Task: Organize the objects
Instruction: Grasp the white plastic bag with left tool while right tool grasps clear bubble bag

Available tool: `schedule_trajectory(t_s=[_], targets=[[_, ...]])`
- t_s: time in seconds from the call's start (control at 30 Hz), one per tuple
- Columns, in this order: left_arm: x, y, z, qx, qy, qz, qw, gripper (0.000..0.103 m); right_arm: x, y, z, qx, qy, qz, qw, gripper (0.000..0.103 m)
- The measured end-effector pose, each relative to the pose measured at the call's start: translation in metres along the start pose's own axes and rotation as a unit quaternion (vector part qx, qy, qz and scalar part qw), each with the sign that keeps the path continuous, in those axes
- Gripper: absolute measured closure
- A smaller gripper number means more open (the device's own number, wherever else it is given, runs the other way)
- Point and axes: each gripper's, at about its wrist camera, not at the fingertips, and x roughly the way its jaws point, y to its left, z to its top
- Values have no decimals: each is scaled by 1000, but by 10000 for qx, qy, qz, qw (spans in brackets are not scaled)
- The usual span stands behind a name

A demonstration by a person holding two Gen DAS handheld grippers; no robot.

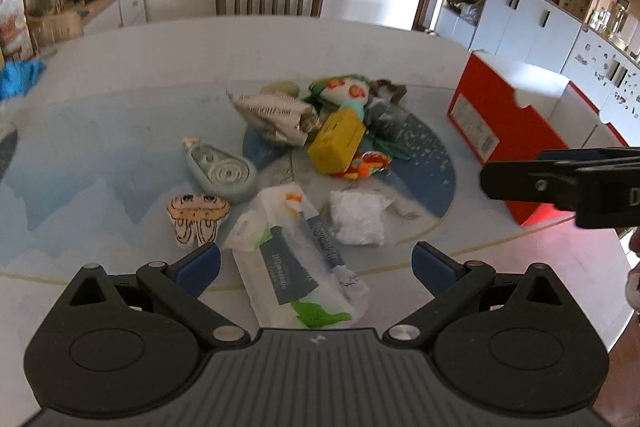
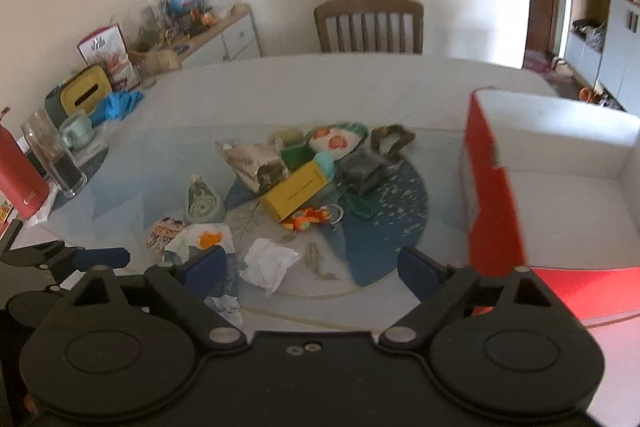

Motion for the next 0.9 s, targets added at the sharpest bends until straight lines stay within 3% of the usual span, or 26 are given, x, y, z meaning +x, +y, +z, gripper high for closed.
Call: schedule_trajectory(t_s=[0.23,0.53,0.7,0.9], targets=[[31,10,-4,-62,515,-184,9985,1,49,11,2,-160,528,126,9984,19],[52,14,-8,-10,749,-182,9970,1,97,24,3,-532,1087,237,9924,24],[56,13,-10,94,760,-191,9969,12,114,23,2,-539,1264,291,9901,28],[55,15,-9,153,618,-107,9979,30,119,23,3,-549,1269,388,9896,42]])
